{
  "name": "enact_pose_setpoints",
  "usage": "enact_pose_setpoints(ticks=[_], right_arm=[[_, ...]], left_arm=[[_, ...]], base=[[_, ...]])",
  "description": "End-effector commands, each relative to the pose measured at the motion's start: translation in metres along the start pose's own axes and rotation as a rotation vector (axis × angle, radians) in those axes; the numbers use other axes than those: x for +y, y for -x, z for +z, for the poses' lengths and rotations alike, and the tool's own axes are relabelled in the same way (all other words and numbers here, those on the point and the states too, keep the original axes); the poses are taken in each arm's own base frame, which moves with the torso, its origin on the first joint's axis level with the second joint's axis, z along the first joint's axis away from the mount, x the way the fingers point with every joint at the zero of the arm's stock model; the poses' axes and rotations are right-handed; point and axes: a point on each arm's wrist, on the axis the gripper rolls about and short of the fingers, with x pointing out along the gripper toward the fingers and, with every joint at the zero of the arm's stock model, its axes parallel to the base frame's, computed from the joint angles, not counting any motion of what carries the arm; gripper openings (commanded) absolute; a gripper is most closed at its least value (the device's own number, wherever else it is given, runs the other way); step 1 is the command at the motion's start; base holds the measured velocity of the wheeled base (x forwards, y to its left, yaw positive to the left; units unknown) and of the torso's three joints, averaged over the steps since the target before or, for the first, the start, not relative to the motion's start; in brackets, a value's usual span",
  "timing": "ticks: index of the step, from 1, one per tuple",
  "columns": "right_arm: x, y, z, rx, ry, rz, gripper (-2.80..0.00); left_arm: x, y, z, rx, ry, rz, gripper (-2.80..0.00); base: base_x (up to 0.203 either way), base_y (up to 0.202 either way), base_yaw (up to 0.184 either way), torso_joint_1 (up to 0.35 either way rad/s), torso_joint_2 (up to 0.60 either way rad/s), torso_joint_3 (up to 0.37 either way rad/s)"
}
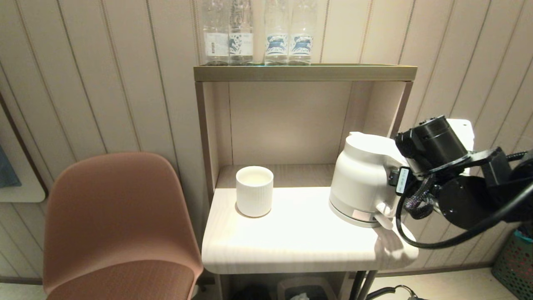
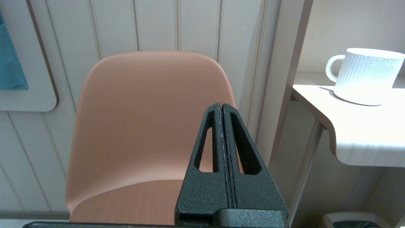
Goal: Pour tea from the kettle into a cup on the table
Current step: Pick up the kettle
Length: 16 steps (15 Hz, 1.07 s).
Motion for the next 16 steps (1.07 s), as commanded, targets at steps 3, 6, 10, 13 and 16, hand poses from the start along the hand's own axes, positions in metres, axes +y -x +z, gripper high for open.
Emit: enact_pose_setpoints(ticks=[3,6,10,13,16], right_arm=[[-0.002,0.008,-0.002,-0.011,0.0,0.019,0.0],[-0.003,0.008,-0.008,-0.005,0.018,0.01,0.0],[-0.007,0.008,-0.012,-0.023,-0.007,-0.013,0.0],[-0.013,0.01,-0.022,-0.045,-0.001,-0.046,0.0],[-0.015,0.009,-0.024,-0.042,-0.001,-0.049,0.0]], left_arm=[[0.0,0.0,0.0,-0.002,0.001,0.0,-2.8],[0.0,0.0,0.0,-0.001,0.001,0.0,-2.8],[0.0,0.0,0.0,-0.001,0.001,0.0,-2.8],[0.0,0.0,0.0,-0.001,0.001,0.0,-2.8],[0.0,0.0,0.0,-0.001,0.001,0.0,-2.8]], base=[[0.0,0.0,0.0,0.0,0.0,0.0],[0.0,0.0,0.0,0.0,0.0,0.0],[0.0,0.0,0.0,0.0,0.0,0.0],[0.0,0.0,0.0,0.0,0.0,0.0],[0.0,0.0,0.0,0.0,0.0,0.0]])
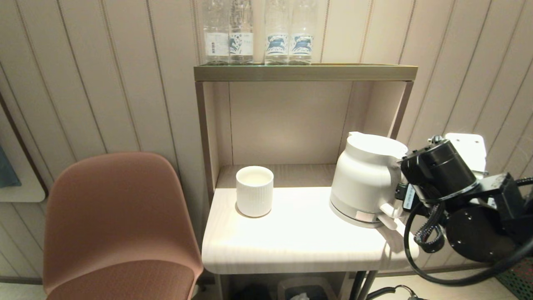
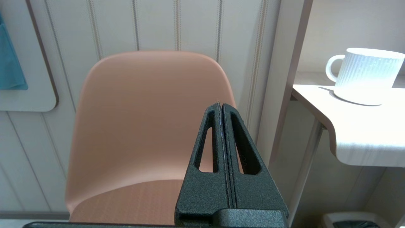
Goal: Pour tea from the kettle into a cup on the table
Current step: Pick up the kettle
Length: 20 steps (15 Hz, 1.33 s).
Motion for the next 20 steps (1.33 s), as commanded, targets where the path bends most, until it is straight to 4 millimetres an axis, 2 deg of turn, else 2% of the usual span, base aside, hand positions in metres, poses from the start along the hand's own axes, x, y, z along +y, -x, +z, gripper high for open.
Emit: enact_pose_setpoints(ticks=[1,7,13,20], right_arm=[[-0.001,0.0,0.0,-0.002,-0.002,-0.006,0.0],[0.002,-0.011,0.002,-0.005,-0.01,-0.031,0.0],[0.002,-0.012,0.003,-0.01,-0.018,-0.032,0.0],[-0.007,-0.012,0.002,-0.011,-0.031,-0.048,0.0]], left_arm=[[0.0,0.0,0.0,-0.002,0.0,0.001,-2.8],[0.0,0.0,0.0,-0.003,0.0,0.001,-2.8],[0.0,0.0,0.0,-0.001,0.0,0.001,-2.8],[0.0,0.0,0.0,-0.002,0.0,0.001,-2.8]], base=[[0.0,0.0,0.0,0.0,0.0,0.0],[0.0,0.0,0.0,0.0,0.0,0.0],[0.0,0.0,0.0,0.0,0.0,0.0],[0.0,0.0,0.0,0.0,0.0,0.0]])
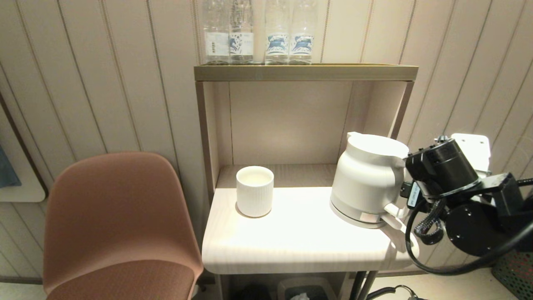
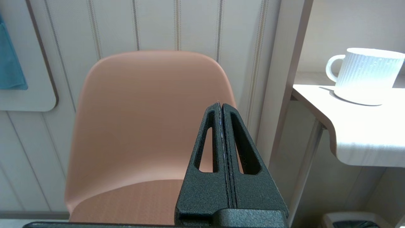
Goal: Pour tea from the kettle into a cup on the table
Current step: Pick up the kettle
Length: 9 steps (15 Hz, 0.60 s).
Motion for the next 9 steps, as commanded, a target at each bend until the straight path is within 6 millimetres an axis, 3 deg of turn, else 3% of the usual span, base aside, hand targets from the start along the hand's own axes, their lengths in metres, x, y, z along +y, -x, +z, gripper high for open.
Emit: enact_pose_setpoints(ticks=[1,9], right_arm=[[-0.001,0.0,0.001,-0.004,-0.004,-0.006,0.0],[-0.001,-0.01,0.006,-0.025,-0.007,-0.028,0.0]], left_arm=[[0.0,0.0,0.0,-0.001,0.0,0.001,-2.8],[0.0,0.0,0.0,-0.002,0.0,0.001,-2.8]], base=[[0.0,0.0,0.0,0.0,0.0,0.0],[0.0,0.0,0.0,0.0,0.0,0.0]])
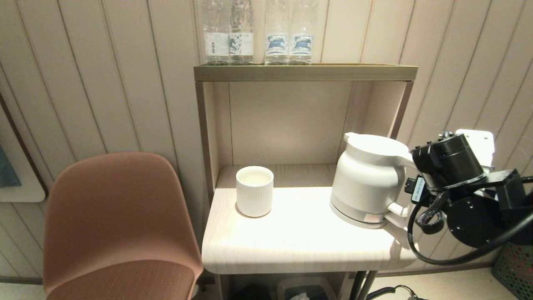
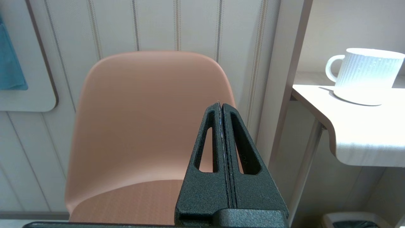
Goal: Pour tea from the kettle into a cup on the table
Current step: Pick up the kettle
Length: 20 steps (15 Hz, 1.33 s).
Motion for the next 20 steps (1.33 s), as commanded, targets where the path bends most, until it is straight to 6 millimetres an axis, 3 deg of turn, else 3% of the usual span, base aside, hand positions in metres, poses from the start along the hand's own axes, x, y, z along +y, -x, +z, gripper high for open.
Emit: enact_pose_setpoints(ticks=[1,5,6,20], right_arm=[[0.0013,-0.0013,-0.0012,0.0,0.001,-0.006,0.0],[0.0031,-0.003,-0.0032,0.002,0.003,-0.005,0.0],[0.0028,-0.003,-0.0049,0.004,0.009,-0.006,-2.8],[0.0106,-0.0052,-0.008,-0.004,0.0,0.01,-2.8]], left_arm=[[0.0,0.0,0.0001,-0.001,0.0,0.001,-2.8],[0.0,0.0,0.0,0.0,0.0,0.001,-2.8],[0.0,0.0,0.0,0.0,0.0,0.001,-2.8],[0.0,0.0,0.0002,-0.002,0.0,0.001,-2.8]], base=[[0.0,0.0,0.0,0.0,0.0,0.0],[0.0,0.0,0.0,0.0,0.0,0.0],[0.0,0.0,0.0,0.0,0.0,0.0],[0.0,0.0,0.0,0.0,0.0,0.0]])
